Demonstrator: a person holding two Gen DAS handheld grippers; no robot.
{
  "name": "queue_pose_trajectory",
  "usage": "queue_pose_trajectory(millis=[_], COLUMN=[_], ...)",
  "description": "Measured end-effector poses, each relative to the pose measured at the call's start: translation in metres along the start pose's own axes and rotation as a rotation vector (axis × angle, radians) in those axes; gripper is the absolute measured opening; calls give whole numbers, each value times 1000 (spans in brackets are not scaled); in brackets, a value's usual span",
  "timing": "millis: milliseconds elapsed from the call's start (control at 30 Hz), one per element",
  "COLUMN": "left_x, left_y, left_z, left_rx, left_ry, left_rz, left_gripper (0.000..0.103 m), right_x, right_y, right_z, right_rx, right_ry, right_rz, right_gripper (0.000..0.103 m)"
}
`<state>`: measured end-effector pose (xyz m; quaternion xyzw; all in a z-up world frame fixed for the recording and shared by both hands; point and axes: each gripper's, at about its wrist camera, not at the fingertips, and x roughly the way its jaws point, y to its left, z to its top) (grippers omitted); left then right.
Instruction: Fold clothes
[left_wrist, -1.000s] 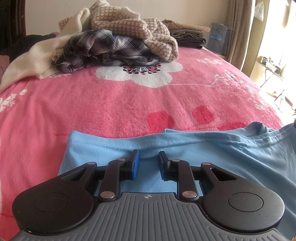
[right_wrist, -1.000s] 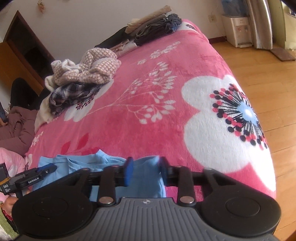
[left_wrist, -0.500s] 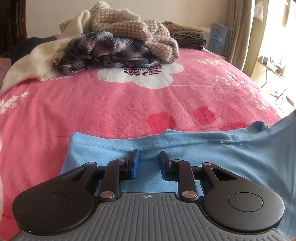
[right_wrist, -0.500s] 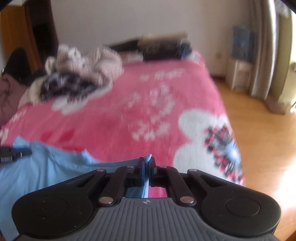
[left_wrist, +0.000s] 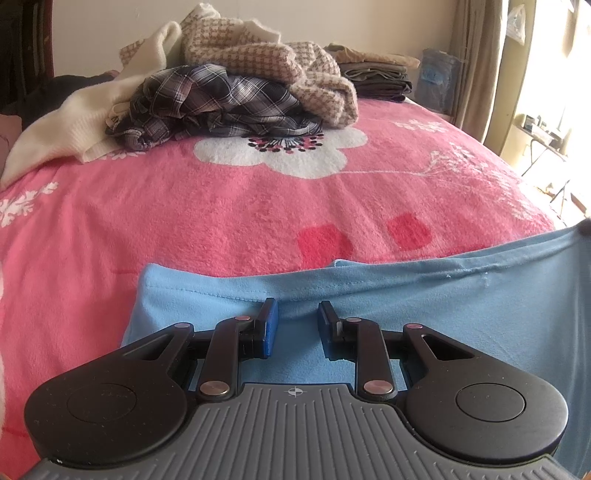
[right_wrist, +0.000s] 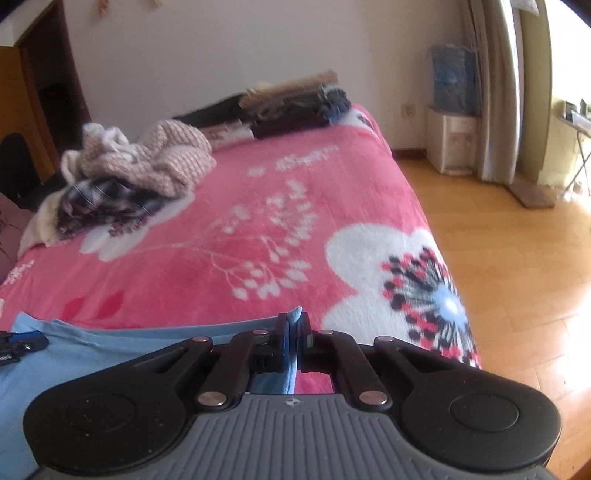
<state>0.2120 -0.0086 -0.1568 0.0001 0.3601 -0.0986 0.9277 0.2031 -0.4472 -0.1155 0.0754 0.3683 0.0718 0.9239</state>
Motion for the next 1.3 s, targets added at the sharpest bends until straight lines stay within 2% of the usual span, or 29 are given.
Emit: queue_pose_trajectory(millis=[100, 200, 267, 300, 367, 500, 600, 667, 767, 900, 1000, 1133, 1167, 1200, 1233, 1267, 1300], left_x=[0, -1, -2, -3, -7, -26, -49, -67, -89, -106, -112, -108, -106, -104, -104, -104, -104], left_y=[0, 0, 0, 1, 3, 6, 4, 0, -12, -34, -42, -43, -42, -42, -41, -39, -38], left_z=[0, 1, 2, 2, 4, 10, 12, 12, -2, -34, -55, -71, -74, -76, -78, -79, -80], left_rx=[8, -7, -27, -39, -63, -98, -92, -77, -32, 35, 66, 57, 52, 47, 44, 41, 38], left_ry=[2, -2, -8, -12, -28, -84, -116, -124, -91, 2, 50, 74, 82, 90, 93, 94, 95], left_rz=[-1, -2, 1, 3, 17, 61, 63, 60, 38, 25, 20, 44, 48, 51, 54, 56, 58], left_gripper=[25, 25, 25, 26, 27, 34, 35, 38, 44, 44, 44, 44, 44, 44, 44, 44, 44], right_x=[17, 20, 9, 3, -13, -65, -110, -138, -162, -175, -175, -173, -172, -171, -171, -170, -172], right_y=[-10, -24, -28, -30, -34, -42, -40, -37, -29, -13, -5, 9, 11, 13, 14, 16, 17], right_z=[-7, -8, -6, -5, -4, -6, -15, -28, -52, -102, -130, -144, -145, -146, -148, -149, -150], right_rx=[59, 148, 162, 164, 166, 161, 128, 129, 181, 268, 304, 260, 253, 246, 239, 228, 219], right_ry=[67, 85, 76, 70, 58, 37, 35, 64, 133, 218, 240, 213, 208, 205, 202, 200, 196], right_rz=[1, -2, -47, -74, -116, -131, -129, -92, -4, 53, 52, 30, 31, 34, 36, 28, 18], right_gripper=[5, 16, 39, 41, 41, 41, 41, 41, 41, 41, 40, 38, 32, 21, 6, 0, 0])
